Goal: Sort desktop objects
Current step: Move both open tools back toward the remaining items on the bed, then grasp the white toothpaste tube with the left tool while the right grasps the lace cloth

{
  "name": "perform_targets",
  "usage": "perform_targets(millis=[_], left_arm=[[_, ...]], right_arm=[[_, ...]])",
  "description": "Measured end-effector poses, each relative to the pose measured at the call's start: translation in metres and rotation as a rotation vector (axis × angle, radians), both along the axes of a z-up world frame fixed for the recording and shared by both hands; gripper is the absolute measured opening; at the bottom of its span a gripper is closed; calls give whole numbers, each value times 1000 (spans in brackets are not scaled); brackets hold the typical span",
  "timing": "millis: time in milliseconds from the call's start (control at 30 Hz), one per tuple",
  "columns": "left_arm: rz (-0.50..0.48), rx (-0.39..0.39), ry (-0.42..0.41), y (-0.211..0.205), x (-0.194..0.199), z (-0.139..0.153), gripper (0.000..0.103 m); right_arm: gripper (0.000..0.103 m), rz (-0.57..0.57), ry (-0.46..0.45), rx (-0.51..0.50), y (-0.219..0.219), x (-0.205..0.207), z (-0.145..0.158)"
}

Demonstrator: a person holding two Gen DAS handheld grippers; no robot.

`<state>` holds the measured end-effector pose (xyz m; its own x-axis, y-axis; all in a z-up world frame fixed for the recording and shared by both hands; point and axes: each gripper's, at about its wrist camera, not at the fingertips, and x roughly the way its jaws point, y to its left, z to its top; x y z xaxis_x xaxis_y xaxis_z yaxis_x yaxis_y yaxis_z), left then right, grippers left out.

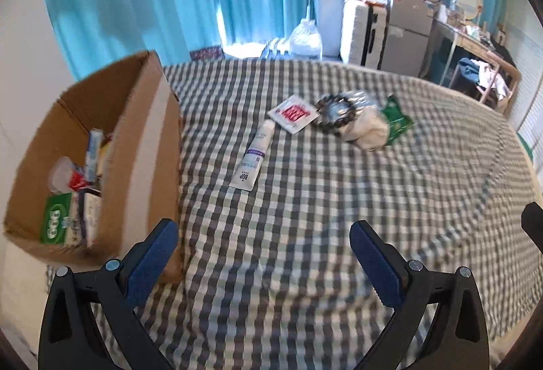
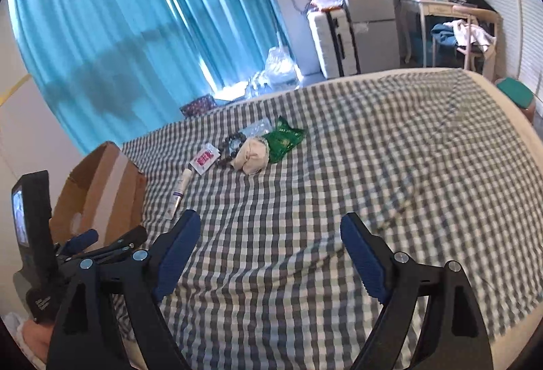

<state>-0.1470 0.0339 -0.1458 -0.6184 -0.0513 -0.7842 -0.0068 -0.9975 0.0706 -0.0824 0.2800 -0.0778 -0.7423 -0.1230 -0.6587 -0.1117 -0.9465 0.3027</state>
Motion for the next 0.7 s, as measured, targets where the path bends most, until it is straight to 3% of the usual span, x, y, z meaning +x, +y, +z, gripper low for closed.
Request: perform_targets(millis=[267, 600, 700], left_arm=[[22, -24, -36, -4, -74, -56, 103], [57, 5, -80, -23, -147, -100, 103], [16, -25, -82, -20, -148, -111, 102]], right_arm=[[85, 49, -64, 40, -17, -84, -39], [84, 70, -101, 62, -32, -185, -88], [71, 64, -131, 39, -31, -206, -104]])
